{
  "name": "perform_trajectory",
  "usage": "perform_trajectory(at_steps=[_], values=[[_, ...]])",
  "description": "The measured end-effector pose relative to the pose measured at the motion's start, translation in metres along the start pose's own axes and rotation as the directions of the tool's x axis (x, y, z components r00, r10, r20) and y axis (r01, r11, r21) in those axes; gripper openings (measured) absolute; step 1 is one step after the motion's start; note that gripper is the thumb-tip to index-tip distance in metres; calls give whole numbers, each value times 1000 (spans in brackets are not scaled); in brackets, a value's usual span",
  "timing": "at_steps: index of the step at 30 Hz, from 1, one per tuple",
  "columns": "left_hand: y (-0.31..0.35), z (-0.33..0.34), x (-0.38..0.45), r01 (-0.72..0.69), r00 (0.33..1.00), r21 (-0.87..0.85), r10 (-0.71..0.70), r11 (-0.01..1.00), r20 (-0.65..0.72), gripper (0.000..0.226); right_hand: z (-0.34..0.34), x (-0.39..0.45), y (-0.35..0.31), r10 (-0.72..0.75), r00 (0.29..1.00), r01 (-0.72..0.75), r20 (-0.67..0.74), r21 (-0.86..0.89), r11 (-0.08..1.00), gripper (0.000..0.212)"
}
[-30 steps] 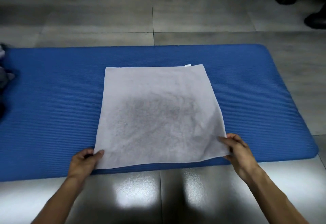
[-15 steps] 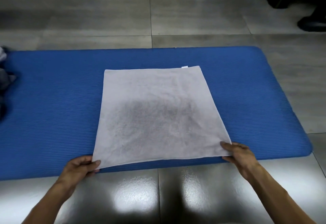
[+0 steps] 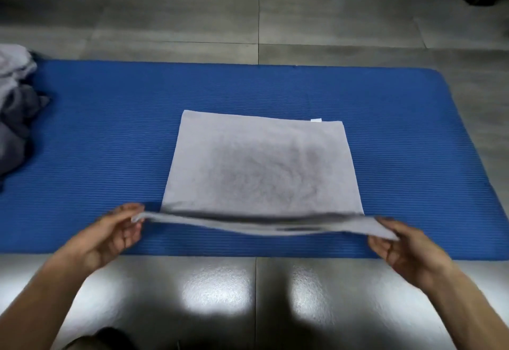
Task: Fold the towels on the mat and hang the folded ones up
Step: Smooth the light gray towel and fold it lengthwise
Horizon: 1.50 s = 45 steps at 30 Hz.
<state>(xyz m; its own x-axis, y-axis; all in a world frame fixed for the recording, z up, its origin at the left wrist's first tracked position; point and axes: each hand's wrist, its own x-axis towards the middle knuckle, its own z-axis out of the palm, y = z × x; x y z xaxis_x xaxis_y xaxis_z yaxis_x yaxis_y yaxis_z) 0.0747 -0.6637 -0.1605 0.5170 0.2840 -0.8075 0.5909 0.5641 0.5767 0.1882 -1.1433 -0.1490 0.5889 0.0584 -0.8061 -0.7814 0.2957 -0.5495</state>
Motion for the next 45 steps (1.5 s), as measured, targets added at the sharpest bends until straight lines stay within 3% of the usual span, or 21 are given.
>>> perform_trajectory(at_steps=[5, 7, 9, 10, 11, 12, 14, 15, 16, 18, 22, 24, 28, 30, 33, 35, 37, 38, 40, 43, 45], values=[[50, 57, 42, -141, 990, -155, 135, 978, -48, 16, 48, 53, -54, -67, 995, 78, -77, 151, 986, 9], [54, 76, 53, -210, 973, -142, 194, 967, -124, 16, 57, 71, -58, -88, 990, 112, -109, 229, 967, 18], [40, 88, 59, -333, 913, 144, 357, 932, -198, 10, 63, 75, -45, -219, 963, 234, -156, 82, 969, 23], [28, 90, 62, -410, 861, 384, 490, 827, -135, 7, 65, 72, -33, -353, 920, 338, -171, -112, 935, 20], [15, 88, 65, -475, 806, 618, 591, 626, 20, 8, 64, 69, -18, -504, 852, 438, -139, -338, 833, 16], [2, 83, 68, -495, 766, 794, 608, 352, 208, 13, 59, 65, -2, -622, 783, 509, -21, -553, 659, 16], [-20, 71, 73, -419, 736, 883, 489, -213, 468, 36, 42, 67, 28, -664, 684, 508, 303, -851, 135, 29], [-27, 66, 75, -365, 737, 849, 439, -381, 514, 47, 31, 72, 40, -621, 660, 426, 422, -892, -153, 38], [-32, 64, 75, -332, 733, 823, 422, -461, 533, 55, 22, 77, 47, -582, 660, 318, 475, -879, -356, 46], [-35, 63, 79, -290, 708, 794, 439, -534, 554, 66, 15, 84, 51, -590, 655, 179, 472, -856, -486, 50], [-26, 73, 84, -232, 702, 765, 441, -601, 559, 64, 21, 91, 42, -654, 569, 93, 498, -830, -550, 31], [-21, 76, 84, -214, 743, 771, 413, -600, 528, 60, 23, 93, 36, -630, 574, 104, 523, -810, -577, 40], [-10, 76, 83, -267, 817, 683, 216, -680, 535, 64, 13, 85, 30, -592, 572, 124, 568, -773, -622, 42], [-15, 68, 72, -383, 824, 664, 87, -642, 560, 68, -1, 73, 30, -563, 565, 147, 603, -745, -650, 42], [-34, 50, 48, -511, 833, 718, -65, -472, 550, 59, -21, 48, 41, -472, 616, 247, 631, -723, -645, 32], [-44, 40, 42, -574, 787, 645, -121, -505, 605, 41, -30, 37, 44, -396, 699, 323, 595, -757, -568, 13], [-44, 38, 45, -592, 755, 652, -44, -475, 654, 31, -26, 36, 39, -376, 776, 351, 506, -842, -409, 13], [-39, 39, 49, -592, 742, 675, 27, -440, 670, 38, -23, 40, 34, -419, 762, 366, 493, -863, -349, 21], [-29, 41, 62, -570, 706, 710, 196, -413, 681, 40, -14, 54, 22, -526, 695, 373, 490, -871, -319, 31], [-16, 40, 83, -543, 644, 716, 329, -439, 690, 44, 5, 78, 6, -489, 743, 342, 456, -888, -308, 34], [-8, 39, 94, -520, 708, 745, 277, -418, 650, 51, 11, 89, 0, -452, 800, 313, 394, -917, -247, 33]])
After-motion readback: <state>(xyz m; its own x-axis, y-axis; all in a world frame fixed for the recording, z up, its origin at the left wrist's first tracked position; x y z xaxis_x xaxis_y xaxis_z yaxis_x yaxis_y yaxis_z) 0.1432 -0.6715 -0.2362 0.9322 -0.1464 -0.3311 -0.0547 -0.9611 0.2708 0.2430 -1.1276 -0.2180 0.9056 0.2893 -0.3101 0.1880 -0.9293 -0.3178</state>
